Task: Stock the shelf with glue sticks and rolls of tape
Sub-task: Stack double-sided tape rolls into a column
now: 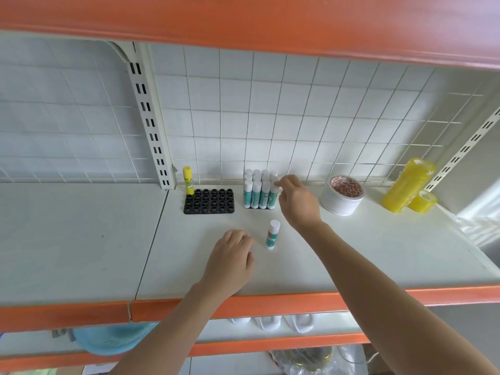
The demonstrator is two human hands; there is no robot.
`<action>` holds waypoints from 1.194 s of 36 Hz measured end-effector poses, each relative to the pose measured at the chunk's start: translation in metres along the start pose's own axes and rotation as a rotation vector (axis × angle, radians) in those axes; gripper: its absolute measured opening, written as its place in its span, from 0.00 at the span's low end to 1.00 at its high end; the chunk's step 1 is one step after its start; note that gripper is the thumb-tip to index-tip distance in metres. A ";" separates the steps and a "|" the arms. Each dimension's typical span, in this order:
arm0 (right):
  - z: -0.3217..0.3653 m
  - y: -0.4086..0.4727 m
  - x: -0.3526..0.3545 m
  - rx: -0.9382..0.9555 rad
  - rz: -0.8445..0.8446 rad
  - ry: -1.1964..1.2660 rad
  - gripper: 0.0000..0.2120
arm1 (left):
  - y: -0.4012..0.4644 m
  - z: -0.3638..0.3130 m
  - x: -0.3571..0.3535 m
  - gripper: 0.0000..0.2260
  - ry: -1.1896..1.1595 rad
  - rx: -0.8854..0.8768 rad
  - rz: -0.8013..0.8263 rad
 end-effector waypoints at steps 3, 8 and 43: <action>0.008 0.002 -0.002 0.077 0.042 -0.082 0.16 | 0.001 0.001 -0.003 0.06 0.002 0.003 0.001; 0.011 0.012 -0.009 0.109 0.165 -0.209 0.15 | 0.002 0.000 -0.001 0.08 0.015 0.003 -0.026; 0.035 -0.093 0.028 0.031 -0.115 0.248 0.08 | 0.003 -0.006 0.003 0.06 0.040 0.012 0.018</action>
Point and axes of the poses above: each hand's wrist, its own y-axis towards the middle knuckle, its own x-axis out of the back of the hand, z = x × y, the point moved 10 cm from there along y, towards the middle knuckle, and after that the axes turned 5 degrees about x, right-handed, at the moved point
